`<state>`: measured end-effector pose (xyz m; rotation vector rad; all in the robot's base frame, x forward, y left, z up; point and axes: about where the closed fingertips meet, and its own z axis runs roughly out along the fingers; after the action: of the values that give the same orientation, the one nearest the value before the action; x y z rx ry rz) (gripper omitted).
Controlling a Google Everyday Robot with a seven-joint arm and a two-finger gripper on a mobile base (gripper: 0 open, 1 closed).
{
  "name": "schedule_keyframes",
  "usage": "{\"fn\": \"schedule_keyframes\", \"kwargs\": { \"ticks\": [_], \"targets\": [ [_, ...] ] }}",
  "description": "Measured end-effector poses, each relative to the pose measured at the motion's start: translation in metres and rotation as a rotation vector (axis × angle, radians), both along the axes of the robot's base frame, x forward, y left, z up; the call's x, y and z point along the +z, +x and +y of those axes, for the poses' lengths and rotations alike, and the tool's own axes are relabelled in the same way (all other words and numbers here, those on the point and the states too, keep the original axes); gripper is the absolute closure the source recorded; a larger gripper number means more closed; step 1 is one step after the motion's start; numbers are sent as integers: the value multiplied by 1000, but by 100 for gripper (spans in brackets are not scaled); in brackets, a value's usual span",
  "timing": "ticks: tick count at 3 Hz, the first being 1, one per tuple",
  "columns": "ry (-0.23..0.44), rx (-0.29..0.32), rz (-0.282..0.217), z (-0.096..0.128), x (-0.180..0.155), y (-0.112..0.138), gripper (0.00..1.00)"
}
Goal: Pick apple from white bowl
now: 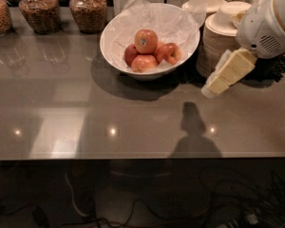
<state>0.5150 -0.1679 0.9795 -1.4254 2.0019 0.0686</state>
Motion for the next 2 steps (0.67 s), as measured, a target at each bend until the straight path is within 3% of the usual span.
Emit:
{"fn": "schedule_keyframes", "kwargs": {
  "ticks": [1,2],
  "targets": [
    [66,19,-52,34,8,45,0],
    [91,47,-70,69,13,82,0]
  ]
}}
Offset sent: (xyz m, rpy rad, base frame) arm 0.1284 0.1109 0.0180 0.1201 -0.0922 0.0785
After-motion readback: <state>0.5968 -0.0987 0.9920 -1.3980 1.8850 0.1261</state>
